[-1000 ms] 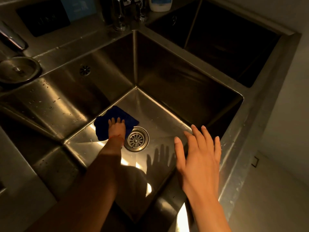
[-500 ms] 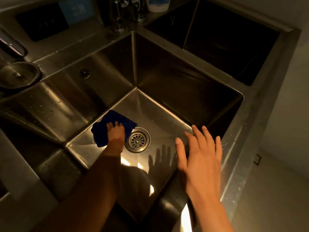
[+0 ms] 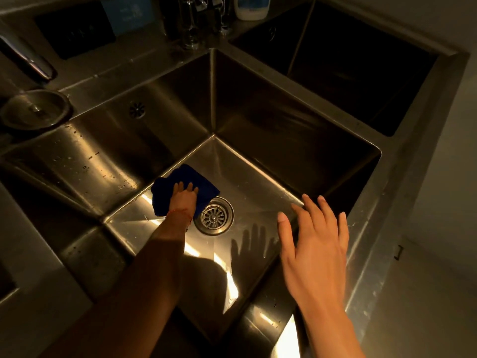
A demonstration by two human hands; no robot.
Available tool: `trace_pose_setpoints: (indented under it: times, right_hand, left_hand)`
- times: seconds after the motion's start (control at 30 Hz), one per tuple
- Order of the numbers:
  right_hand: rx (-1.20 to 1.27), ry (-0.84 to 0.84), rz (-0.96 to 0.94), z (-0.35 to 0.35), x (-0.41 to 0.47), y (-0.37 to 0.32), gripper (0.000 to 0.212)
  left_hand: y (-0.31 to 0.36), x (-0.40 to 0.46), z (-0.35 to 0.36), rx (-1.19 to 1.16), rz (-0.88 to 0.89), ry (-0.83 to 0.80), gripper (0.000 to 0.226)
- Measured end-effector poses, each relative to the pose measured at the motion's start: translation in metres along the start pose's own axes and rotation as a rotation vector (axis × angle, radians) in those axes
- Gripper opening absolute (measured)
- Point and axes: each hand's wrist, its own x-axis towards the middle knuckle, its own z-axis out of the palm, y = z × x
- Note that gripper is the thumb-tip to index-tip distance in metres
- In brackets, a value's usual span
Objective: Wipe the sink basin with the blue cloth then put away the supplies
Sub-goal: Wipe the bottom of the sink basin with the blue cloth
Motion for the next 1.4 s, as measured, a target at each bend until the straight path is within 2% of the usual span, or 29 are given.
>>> trace_pose_setpoints:
  times: [0.27,0.5,0.67,0.77,0.9,1.0,1.2,1.4]
  right_hand:
    - [-0.012,0.002,-0.006,0.0,0.0,0.001,0.056]
    - [-0.009,0.0,-0.002,0.001,0.0,0.001,0.054]
    - [-0.003,-0.008,0.005,0.0,0.0,0.001,0.055]
    - [-0.002,-0.012,0.009,0.0,0.0,0.0,0.055]
    - [-0.008,-0.009,0.008,0.0,0.0,0.0,0.055]
    - [-0.012,-0.003,0.009,0.0,0.001,0.001,0.054]
    - [-0.012,0.001,0.003,0.001,0.0,0.002,0.053]
    - [-0.009,-0.007,-0.001,0.0,0.001,0.002,0.053]
  left_hand:
    - [-0.014,0.014,-0.012,0.239,0.227,-0.048,0.077]
    - [-0.023,0.026,-0.015,0.324,0.378,-0.046,0.064]
    - [-0.01,0.01,-0.006,0.142,0.194,0.011,0.077]
    - [0.005,-0.001,-0.005,-0.124,0.028,0.087,0.075]
    - [0.02,-0.002,-0.014,-0.346,-0.142,0.183,0.068]
    - [0.022,-0.001,-0.015,-0.484,-0.288,0.172,0.068]
    - [0.025,0.004,-0.006,-0.439,-0.272,0.103,0.068]
    - [0.006,0.0,0.009,-0.316,-0.093,0.078,0.091]
